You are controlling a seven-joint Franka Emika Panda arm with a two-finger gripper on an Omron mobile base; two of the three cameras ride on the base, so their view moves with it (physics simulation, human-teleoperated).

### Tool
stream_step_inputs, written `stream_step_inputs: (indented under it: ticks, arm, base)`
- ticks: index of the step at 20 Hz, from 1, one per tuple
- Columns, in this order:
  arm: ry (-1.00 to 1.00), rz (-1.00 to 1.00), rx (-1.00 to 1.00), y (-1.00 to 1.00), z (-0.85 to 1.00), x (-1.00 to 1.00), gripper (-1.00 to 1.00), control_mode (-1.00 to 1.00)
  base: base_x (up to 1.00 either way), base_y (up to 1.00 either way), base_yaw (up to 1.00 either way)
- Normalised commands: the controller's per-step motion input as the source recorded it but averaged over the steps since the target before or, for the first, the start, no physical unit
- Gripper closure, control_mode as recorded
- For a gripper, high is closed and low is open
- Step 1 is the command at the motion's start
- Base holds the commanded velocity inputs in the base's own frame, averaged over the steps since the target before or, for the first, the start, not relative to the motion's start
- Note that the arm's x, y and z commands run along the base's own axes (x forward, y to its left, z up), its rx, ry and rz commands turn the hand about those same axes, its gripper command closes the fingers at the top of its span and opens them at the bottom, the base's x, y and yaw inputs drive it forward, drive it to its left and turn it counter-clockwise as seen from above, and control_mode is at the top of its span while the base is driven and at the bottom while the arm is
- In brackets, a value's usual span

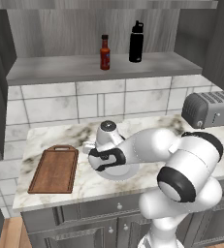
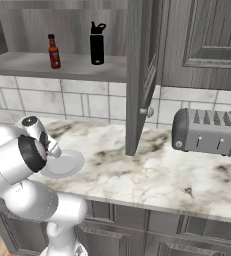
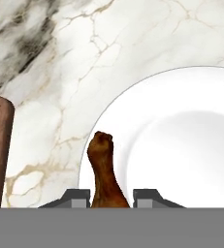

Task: Pick the chicken drumstick from the plate and place it on the cutting board. Then pick the condiment bottle from the cabinet and place it next to the cutting board.

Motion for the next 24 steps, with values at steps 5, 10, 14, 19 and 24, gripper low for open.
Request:
stream_step_inputs:
  ticks: [5,10,14,19,24]
  arm:
    - [0.00,0.00,0.00,0.26,0.01,0.00,1.00,-1.00]
    - [0.00,0.00,0.00,0.26,0.01,0.00,1.00,-1.00]
    - [0.00,0.00,0.00,0.24,0.01,0.00,1.00,-1.00]
    - [0.00,0.00,0.00,0.24,0.01,0.00,1.00,-1.00]
    - [0.00,0.00,0.00,0.26,0.01,0.00,1.00,-1.00]
  base:
    - [0.00,0.00,0.00]
    - [0.00,0.00,0.00]
    - [0.00,0.00,0.00]
    - [0.00,0.00,0.00]
    - [0.00,0.00,0.00]
